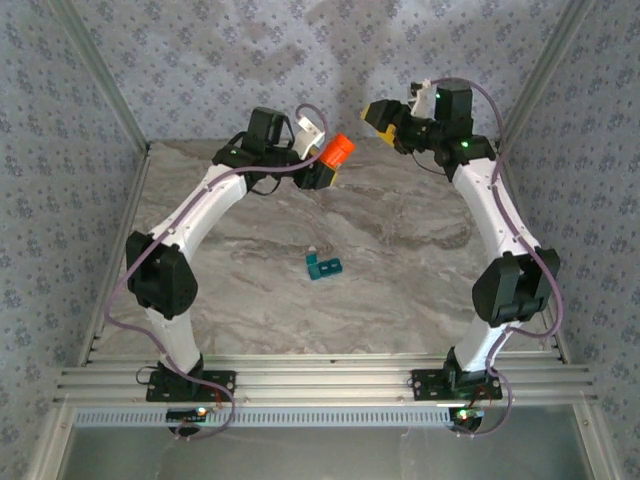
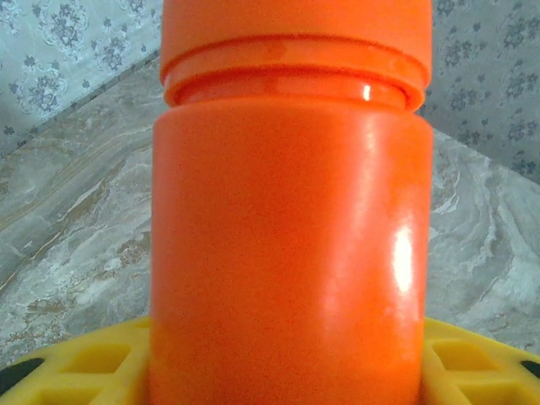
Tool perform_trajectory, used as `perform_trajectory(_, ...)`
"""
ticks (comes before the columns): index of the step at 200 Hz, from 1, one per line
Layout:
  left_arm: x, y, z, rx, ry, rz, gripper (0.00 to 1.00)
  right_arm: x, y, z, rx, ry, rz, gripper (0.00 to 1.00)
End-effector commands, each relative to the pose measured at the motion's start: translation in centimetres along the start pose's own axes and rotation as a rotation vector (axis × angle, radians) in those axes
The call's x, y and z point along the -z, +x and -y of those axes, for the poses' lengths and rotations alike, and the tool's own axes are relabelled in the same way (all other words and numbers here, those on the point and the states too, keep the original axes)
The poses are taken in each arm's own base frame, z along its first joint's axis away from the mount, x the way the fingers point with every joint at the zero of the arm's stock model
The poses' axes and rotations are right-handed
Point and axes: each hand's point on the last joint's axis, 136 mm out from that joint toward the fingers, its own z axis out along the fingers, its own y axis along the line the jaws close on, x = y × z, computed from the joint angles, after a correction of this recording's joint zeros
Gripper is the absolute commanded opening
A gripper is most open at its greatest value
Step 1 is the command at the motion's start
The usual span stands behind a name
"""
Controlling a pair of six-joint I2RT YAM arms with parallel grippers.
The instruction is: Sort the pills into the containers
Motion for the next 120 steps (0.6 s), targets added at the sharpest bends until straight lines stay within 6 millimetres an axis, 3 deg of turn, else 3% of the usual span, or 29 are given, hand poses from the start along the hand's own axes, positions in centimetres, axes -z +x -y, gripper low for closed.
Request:
perform_trajectory(1, 0.9, -1.7, 0.6, -0.077, -0.022, 0.026, 0.0, -0.4, 1.0, 1.9, -0.125, 0.083, -0.014, 0.8)
perform_trajectory(120, 0.2, -1.3, 1.2, -0.091, -0.019, 0.003, 0.0, -4.3, 4.8, 1.0, -0.139, 0.07, -0.121, 0.79)
